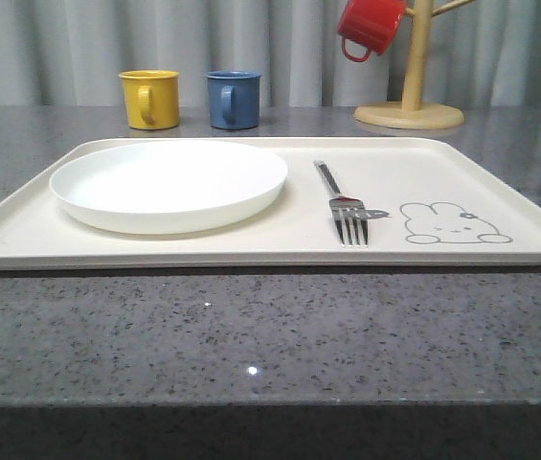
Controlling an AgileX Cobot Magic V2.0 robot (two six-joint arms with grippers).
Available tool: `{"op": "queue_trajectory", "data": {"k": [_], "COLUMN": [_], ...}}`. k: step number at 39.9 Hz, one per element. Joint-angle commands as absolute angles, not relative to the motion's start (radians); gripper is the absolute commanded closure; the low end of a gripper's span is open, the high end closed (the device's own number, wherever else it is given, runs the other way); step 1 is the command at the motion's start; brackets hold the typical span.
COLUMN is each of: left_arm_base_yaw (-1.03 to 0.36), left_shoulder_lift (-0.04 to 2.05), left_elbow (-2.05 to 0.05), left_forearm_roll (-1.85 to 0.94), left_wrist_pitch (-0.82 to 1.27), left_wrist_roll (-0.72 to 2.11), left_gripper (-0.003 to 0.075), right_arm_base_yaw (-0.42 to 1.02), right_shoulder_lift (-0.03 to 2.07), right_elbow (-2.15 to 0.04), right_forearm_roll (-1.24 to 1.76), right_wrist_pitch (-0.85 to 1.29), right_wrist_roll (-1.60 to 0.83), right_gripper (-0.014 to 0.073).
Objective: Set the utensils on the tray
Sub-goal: 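Grasp the steel chopsticks with the right gripper and lift them, then lay the chopsticks on the tray beside the fork and release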
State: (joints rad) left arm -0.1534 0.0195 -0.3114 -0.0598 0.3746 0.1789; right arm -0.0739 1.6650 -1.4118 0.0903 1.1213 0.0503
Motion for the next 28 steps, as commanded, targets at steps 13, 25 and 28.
{"op": "queue_trajectory", "data": {"k": [13,25,28], "left_arm_base_yaw": [-0.154,-0.154,-0.154], "left_shoulder_lift": [0.032,0.032,0.032], "left_elbow": [-0.335,-0.335,-0.335], "left_forearm_roll": [-0.07,-0.07,-0.07], "left_wrist_pitch": [0.293,0.293,0.293], "left_wrist_roll": [0.167,0.167,0.167], "left_gripper": [0.0738,0.0738,0.0738], "right_arm_base_yaw": [0.105,0.322,0.357], "right_shoulder_lift": [1.571,1.622,1.657], "right_elbow": [-1.484,-1.518,-1.541], "right_forearm_roll": [0.096,0.096,0.096], "right_wrist_pitch": [1.187,1.111,1.111], "right_wrist_roll": [0.183,0.323,0.35], "right_gripper": [0.0573,0.0573,0.0573]}}
